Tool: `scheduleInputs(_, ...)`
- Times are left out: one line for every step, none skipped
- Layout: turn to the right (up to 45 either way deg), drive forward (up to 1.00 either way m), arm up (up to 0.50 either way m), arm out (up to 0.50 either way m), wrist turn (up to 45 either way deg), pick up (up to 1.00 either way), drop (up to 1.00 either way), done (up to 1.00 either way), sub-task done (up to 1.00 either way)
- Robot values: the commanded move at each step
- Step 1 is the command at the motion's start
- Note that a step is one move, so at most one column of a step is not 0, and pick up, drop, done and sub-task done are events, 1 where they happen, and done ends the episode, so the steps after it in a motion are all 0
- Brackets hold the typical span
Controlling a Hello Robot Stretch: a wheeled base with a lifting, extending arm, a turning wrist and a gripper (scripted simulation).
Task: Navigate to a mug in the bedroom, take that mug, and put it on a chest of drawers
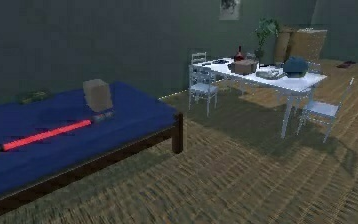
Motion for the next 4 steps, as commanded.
scheduleInputs(15.0, 0.0, 0.0, 0.0, 0.0, 0.0, 0.0, 0.0, 0.0)
scheduleInputs(0.0, 1.0, 0.0, 0.0, 0.0, 0.0, 0.0, 0.0, 0.0)
scheduleInputs(0.0, 1.0, 0.0, 0.0, 0.0, 0.0, 0.0, 0.0, 0.0)
scheduleInputs(3.0, 0.0, 0.0, 0.0, 0.0, 0.0, 0.0, 0.0, 0.0)
